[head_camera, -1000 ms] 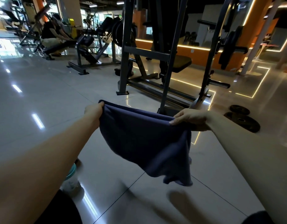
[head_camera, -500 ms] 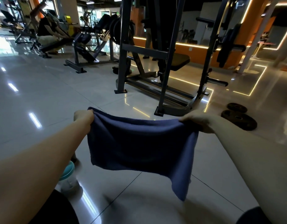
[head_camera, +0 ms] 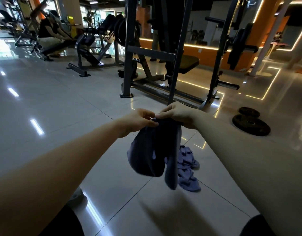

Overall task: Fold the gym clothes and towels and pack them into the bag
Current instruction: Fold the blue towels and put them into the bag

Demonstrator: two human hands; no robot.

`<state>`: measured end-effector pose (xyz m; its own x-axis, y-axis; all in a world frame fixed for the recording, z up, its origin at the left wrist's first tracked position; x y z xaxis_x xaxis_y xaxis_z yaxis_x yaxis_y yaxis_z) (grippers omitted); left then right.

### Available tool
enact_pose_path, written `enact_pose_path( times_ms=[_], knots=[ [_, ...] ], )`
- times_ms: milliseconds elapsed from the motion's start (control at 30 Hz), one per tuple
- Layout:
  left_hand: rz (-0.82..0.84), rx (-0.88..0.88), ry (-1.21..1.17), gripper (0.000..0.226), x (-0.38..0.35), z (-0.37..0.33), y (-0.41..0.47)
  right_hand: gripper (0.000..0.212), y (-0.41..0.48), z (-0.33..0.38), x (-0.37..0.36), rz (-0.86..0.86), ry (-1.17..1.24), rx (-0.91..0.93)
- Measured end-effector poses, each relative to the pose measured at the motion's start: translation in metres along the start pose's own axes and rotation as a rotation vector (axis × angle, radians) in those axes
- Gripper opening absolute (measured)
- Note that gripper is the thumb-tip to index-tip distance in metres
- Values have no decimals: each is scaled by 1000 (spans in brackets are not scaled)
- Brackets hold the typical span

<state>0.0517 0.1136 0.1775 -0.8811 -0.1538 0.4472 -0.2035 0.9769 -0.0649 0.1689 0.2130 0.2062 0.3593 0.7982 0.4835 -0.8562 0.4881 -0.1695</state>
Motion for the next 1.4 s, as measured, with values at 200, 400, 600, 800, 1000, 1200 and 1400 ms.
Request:
enact_pose_path(
  times_ms=[200, 400, 600, 800, 1000, 1200, 1400],
  knots=[
    [-163, 46, 50, 11, 25, 17, -1, 15, -5, -10, -8, 76, -41, -25],
    [-277, 201, 168, 10, 62, 63, -12, 20, -12, -27, 9, 20, -46, -62],
    [-485, 302, 141, 14, 97, 101, -29, 22, -28, -55, 21, 126, -69, -220],
    [-473, 299, 121, 13, 101, 106, -33, 23, -30, -72, 37, 38, -176, -284],
    [-457, 302, 108, 13, 101, 112, -32, 23, -31, -80, 57, -172, -36, -205],
    [2, 335, 105, 16, 71, 106, -31, 17, -38, -43, 68, -250, 345, -10],
    [-37, 214, 274, 26, 74, 79, -26, 20, -52, 25, 35, 276, 234, 69]
  ],
)
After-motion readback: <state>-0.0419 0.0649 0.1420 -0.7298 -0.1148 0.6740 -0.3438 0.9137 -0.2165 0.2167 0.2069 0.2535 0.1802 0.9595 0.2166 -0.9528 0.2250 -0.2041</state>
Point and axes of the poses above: each hand's wrist, its own y-axis towards the middle knuckle, its own x-axis out of the back of the hand, z = x × y, the point moved 7 cm from there along y, towards the middle knuckle
